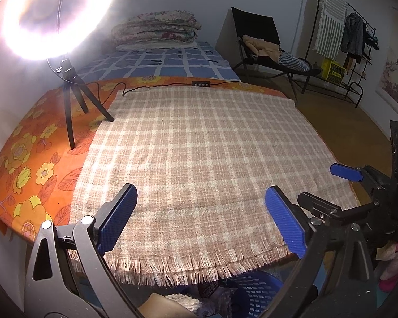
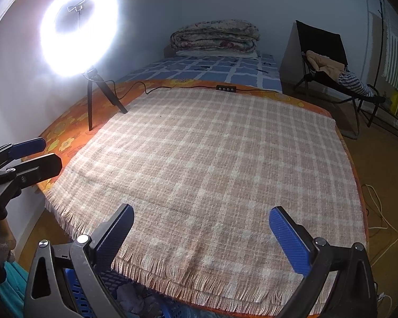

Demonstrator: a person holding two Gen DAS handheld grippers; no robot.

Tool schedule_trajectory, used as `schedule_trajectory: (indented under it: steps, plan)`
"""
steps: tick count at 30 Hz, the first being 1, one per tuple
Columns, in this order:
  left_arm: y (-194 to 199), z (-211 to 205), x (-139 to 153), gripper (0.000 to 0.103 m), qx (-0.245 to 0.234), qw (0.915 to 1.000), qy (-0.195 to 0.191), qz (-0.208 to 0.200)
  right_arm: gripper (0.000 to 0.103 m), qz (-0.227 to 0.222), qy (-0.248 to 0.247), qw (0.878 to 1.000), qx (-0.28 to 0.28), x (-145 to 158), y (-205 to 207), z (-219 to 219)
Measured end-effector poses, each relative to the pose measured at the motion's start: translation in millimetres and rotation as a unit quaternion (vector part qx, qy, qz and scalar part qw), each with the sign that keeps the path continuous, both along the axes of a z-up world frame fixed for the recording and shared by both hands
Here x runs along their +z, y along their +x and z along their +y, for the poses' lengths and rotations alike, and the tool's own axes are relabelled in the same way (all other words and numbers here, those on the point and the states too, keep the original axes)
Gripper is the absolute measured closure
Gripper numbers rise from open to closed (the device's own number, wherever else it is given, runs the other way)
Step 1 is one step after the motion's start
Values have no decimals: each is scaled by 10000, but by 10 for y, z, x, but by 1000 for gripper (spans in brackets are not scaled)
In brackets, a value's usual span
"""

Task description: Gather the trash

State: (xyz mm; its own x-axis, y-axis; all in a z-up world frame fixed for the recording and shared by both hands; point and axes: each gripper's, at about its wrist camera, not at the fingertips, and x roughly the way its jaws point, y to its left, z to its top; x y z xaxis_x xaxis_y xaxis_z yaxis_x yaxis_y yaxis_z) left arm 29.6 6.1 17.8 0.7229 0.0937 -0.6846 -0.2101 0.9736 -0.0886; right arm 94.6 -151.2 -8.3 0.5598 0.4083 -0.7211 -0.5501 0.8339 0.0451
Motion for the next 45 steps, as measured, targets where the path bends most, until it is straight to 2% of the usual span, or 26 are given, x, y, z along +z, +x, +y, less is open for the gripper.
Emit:
schedule_trajectory:
  steps: [29, 45]
  plan:
    - [11, 27, -84, 4, 13, 9998, -99, 145, 0, 76, -2, 10000, 23, -26, -4, -12]
    - [2, 58, -54, 4, 78, 9999, 70, 95, 0, 92, -17, 9999, 45, -43, -13, -12]
